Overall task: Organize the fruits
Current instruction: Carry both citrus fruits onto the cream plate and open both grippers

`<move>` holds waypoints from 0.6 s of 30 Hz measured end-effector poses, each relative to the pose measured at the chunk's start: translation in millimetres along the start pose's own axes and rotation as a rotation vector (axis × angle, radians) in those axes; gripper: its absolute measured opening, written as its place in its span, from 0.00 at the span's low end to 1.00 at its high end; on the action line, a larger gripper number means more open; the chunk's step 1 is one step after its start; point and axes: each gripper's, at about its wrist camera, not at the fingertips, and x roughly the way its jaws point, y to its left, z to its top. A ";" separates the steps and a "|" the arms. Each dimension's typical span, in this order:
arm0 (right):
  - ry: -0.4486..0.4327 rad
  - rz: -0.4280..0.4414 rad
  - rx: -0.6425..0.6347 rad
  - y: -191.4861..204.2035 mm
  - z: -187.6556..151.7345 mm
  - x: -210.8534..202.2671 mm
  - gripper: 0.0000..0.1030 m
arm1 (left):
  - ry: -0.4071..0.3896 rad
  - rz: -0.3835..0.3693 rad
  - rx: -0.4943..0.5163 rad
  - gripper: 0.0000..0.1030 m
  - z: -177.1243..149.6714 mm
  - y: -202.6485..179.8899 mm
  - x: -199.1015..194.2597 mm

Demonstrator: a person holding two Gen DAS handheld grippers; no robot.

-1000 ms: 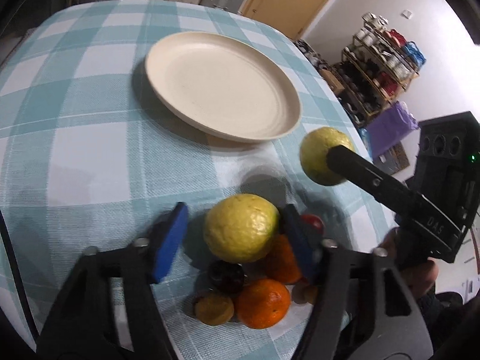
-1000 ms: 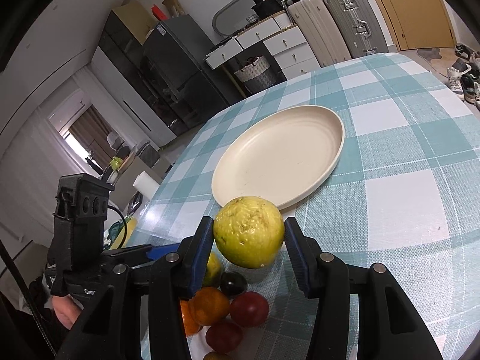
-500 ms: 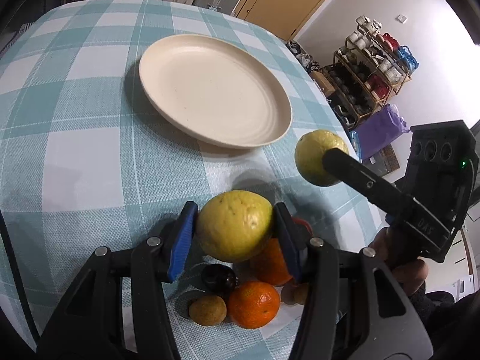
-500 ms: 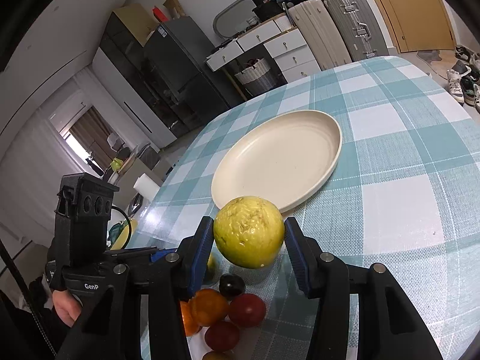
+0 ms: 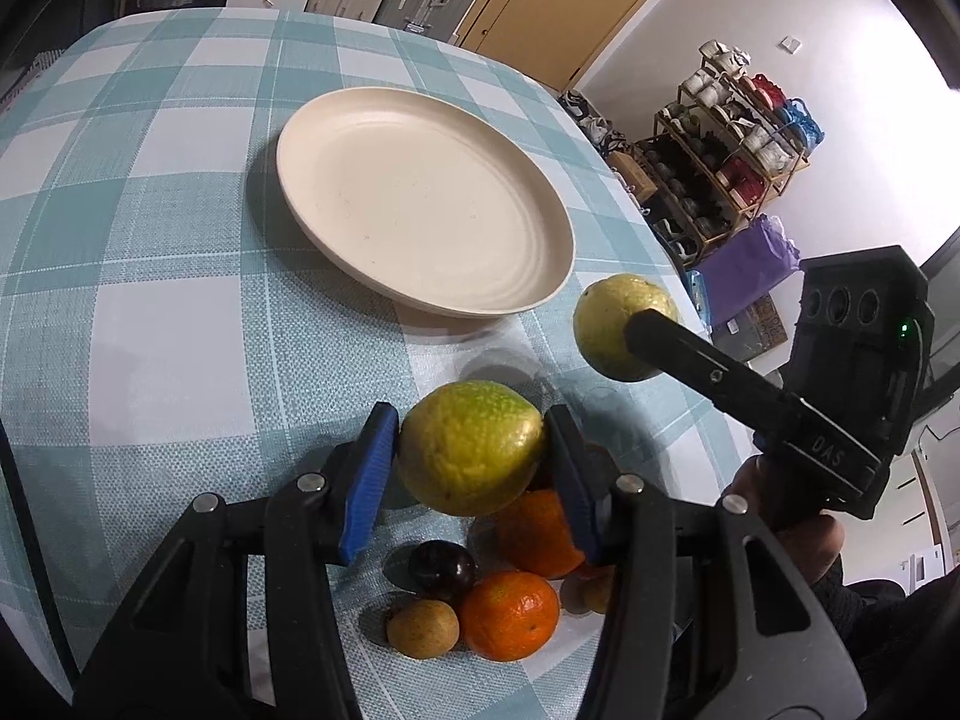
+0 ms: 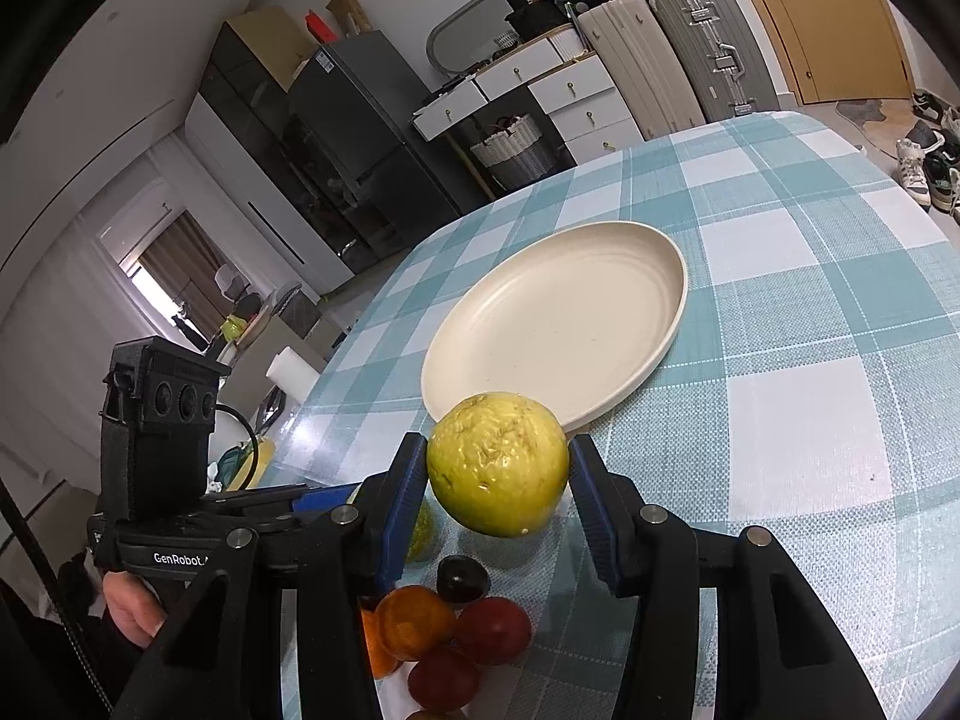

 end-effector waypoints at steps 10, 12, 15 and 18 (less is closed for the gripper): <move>-0.014 0.005 -0.035 7.5 9.4 0.5 0.48 | -0.078 -0.015 0.006 0.46 21.5 -3.5 -27.1; -0.019 0.011 -0.046 10.3 14.4 0.6 0.48 | -0.093 -0.012 0.012 0.46 31.5 -5.1 -30.8; -0.019 -0.005 -0.082 14.5 22.6 4.4 0.48 | -0.111 -0.008 0.012 0.46 50.2 -4.9 -33.1; -0.012 -0.010 -0.078 10.8 30.4 11.1 0.48 | -0.123 -0.020 -0.004 0.46 71.7 -0.2 -32.2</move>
